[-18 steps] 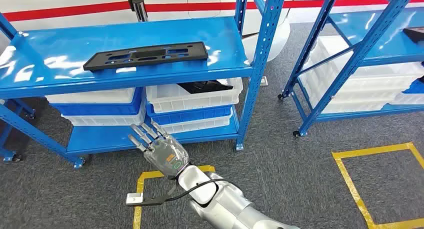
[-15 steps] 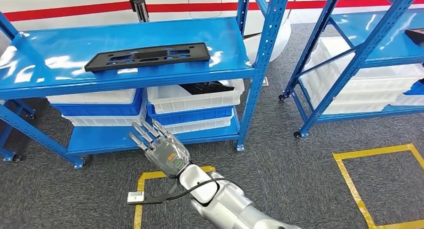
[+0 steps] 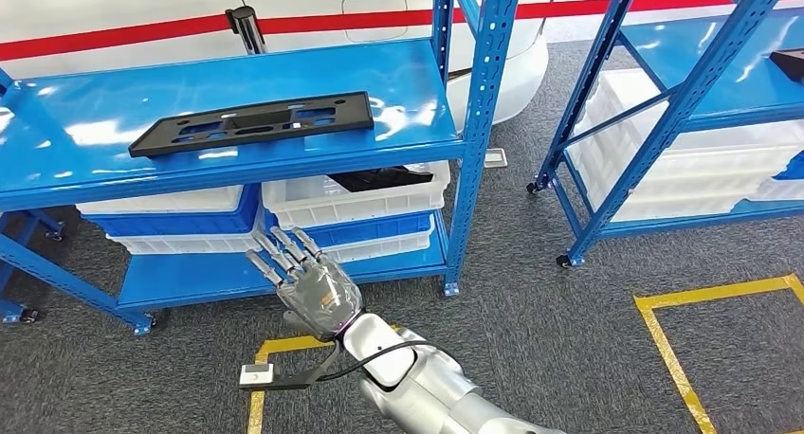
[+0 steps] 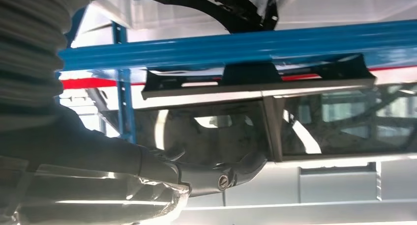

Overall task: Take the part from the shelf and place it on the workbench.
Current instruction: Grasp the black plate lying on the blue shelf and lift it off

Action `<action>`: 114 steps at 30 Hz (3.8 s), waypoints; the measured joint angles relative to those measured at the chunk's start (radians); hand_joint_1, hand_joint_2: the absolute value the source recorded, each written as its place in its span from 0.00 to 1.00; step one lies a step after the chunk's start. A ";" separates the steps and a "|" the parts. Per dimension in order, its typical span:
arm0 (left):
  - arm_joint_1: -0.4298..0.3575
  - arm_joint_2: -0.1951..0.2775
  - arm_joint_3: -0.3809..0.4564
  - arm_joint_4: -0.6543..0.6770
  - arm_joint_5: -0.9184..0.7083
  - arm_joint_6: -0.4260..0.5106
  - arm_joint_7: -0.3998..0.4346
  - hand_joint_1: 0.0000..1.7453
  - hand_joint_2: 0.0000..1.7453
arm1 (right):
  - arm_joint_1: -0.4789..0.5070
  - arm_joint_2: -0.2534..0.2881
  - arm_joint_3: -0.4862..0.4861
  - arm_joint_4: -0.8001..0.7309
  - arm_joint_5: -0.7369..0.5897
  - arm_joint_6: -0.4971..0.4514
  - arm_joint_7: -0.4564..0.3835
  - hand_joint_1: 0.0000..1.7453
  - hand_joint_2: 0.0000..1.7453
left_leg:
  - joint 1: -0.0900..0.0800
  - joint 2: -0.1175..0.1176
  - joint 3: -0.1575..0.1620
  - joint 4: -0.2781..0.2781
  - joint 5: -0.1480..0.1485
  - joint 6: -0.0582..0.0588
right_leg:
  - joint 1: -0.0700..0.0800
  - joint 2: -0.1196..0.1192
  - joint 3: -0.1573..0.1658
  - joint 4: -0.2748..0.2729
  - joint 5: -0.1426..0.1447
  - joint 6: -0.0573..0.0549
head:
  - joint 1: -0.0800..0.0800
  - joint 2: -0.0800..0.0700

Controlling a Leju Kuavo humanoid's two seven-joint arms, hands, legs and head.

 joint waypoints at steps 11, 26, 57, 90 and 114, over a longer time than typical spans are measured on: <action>0.001 -0.002 0.011 0.000 0.005 0.024 -0.021 0.00 0.00 | 0.017 0.006 -0.014 0.007 -0.016 -0.017 -0.040 0.00 0.00 | -0.017 -0.003 0.027 -0.213 0.172 0.015 | 0.022 0.007 0.039 -0.001 -0.042 0.013 | 0.001 0.000; 0.001 -0.002 0.018 0.000 0.008 0.037 -0.032 0.00 0.00 | 0.017 0.015 -0.019 0.008 0.009 -0.017 -0.040 0.00 1.00 | -0.034 -0.007 0.043 -0.226 0.163 0.072 | 0.005 0.001 0.050 -0.007 -0.054 0.060 | 0.001 0.000; -0.002 0.000 0.023 0.000 0.002 0.061 -0.023 0.00 0.00 | 0.031 0.016 -0.027 0.008 0.004 -0.026 -0.086 0.00 1.00 | -0.009 0.010 0.050 -0.235 0.171 0.040 | 0.025 -0.061 0.055 0.003 -0.061 0.031 | -0.010 0.000; 0.000 0.000 0.037 0.000 0.001 0.070 -0.015 0.00 0.00 | 0.002 -0.002 -0.172 0.024 0.115 0.013 0.264 0.00 1.00 | -0.018 -0.053 0.062 -0.230 0.154 0.032 | 0.022 0.005 0.019 -0.011 -0.007 0.022 | -0.003 0.000; 0.001 0.003 0.038 0.000 -0.014 0.045 -0.026 0.00 0.00 | 0.012 -0.074 -0.182 -0.007 0.118 0.012 0.330 0.00 1.00 | -0.007 -0.051 0.097 -0.238 0.121 0.024 | -0.006 0.003 -0.008 -0.002 0.006 0.055 | 0.000 0.000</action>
